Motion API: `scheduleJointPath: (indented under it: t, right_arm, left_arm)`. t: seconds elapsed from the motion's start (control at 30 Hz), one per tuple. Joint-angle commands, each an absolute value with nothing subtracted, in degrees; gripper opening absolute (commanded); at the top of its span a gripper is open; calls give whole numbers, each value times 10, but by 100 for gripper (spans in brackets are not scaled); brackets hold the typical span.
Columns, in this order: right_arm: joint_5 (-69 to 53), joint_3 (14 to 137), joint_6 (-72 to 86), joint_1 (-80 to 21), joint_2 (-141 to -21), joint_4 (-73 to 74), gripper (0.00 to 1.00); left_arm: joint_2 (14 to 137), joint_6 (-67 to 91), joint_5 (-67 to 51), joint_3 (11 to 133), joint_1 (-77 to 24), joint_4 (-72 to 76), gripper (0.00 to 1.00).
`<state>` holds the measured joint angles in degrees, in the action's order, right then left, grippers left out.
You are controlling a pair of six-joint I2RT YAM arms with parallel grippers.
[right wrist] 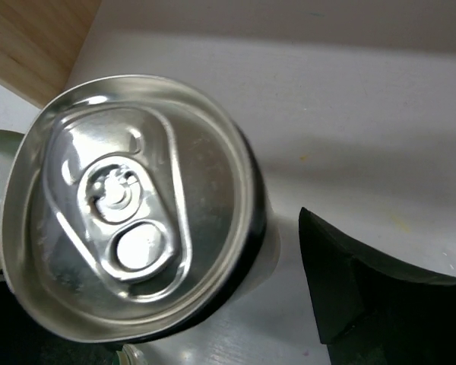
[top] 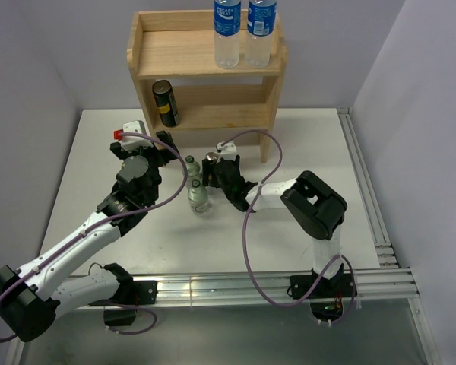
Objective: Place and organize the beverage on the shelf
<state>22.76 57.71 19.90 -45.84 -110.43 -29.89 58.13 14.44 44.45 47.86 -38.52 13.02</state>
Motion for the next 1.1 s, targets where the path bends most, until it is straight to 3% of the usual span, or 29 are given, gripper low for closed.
scheduleJointPath:
  t: [0.0,0.17,0.23,0.57,0.8,1.07]
  right_arm:
    - [235,567,207,-456,-1117,-348,83]
    - [231,570,207,-456,-1122,-345,40]
    - [229,572,207,-456,-1122,-341,33]
    - [273,558,184,-471,-1027,-279,24]
    - [296,598,155,-493,-924,-171,0]
    - [305,693,128,-512,-878,-102,0]
  left_arm:
    - [582,139,446,475,-389,156,99]
    - [577,139,449,474,-389,154,99]
    - [576,140,449,473,-389,153,99]
    - [571,138,453,474,-390,151,99]
    - [560,145,453,474,-390,146,99]
    - [549,162,462,490,-389,107,99]
